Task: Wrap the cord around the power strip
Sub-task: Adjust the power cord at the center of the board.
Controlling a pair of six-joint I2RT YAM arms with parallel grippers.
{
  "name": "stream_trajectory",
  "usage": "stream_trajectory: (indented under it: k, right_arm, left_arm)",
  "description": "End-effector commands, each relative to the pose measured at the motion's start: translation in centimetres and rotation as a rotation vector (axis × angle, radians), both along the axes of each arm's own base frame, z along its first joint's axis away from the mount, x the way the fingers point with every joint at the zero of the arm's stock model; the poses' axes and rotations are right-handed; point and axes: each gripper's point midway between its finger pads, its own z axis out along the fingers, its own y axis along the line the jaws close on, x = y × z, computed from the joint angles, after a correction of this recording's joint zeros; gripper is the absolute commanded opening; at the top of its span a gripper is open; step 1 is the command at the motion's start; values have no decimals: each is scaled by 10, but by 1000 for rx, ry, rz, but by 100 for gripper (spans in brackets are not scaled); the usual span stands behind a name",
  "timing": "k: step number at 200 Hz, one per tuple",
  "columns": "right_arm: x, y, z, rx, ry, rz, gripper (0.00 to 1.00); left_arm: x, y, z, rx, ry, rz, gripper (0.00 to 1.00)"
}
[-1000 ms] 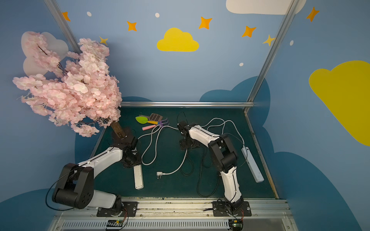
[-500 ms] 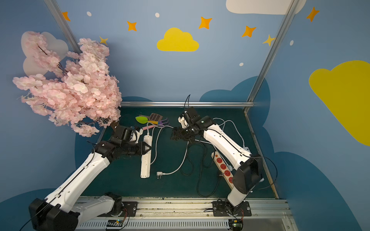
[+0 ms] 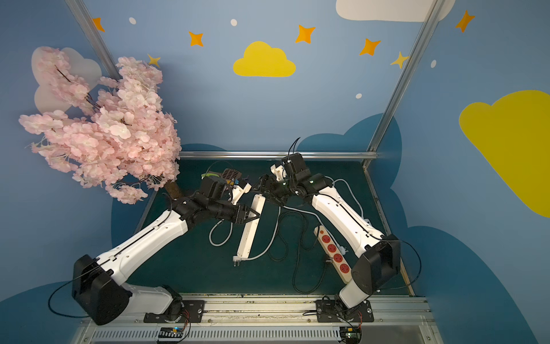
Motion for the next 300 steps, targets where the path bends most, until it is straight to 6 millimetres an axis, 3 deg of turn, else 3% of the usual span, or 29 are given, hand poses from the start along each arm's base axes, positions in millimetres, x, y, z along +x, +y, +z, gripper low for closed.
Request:
stream_trajectory:
  k: [1, 79, 90, 113, 137, 189, 209, 227, 265, 277, 300]
  right_arm:
    - [11, -12, -16, -42, 46, -94, 73]
    - [26, -39, -32, -74, 83, -242, 41]
    - [28, -41, -32, -78, 84, -258, 41]
    - [31, -44, -29, -104, 70, -272, 53]
    - [32, -49, -31, -123, 55, -286, 53]
    - [39, -40, -29, -65, 42, -277, 26]
    - [43, -38, -23, -42, 26, -286, 17]
    - [48, -41, -17, -30, 14, -300, 11]
    - [57, -47, -9, 15, 44, -334, 5]
    - [59, -48, -7, 39, 78, -339, 3]
    - [64, -48, -3, 76, 113, -348, 0]
  left_arm:
    - [9, -12, 26, -23, -132, -30, 14]
    - [41, -32, 31, 62, -270, 20, 13]
    - [45, -34, 32, 68, -283, 32, 12]
    - [51, -40, 27, 73, -274, 28, 11]
    - [55, -41, 21, 86, -252, 46, 11]
    - [56, -49, 31, 34, -246, 42, 14]
    - [54, -49, 33, 26, -242, 36, 23]
    - [48, -46, 36, 28, -252, 24, 39]
    - [21, -18, 41, 134, -346, -8, 68]
    - [6, -11, 34, 224, -421, -37, 74]
    - [-10, 2, 1, 384, -476, -64, 76]
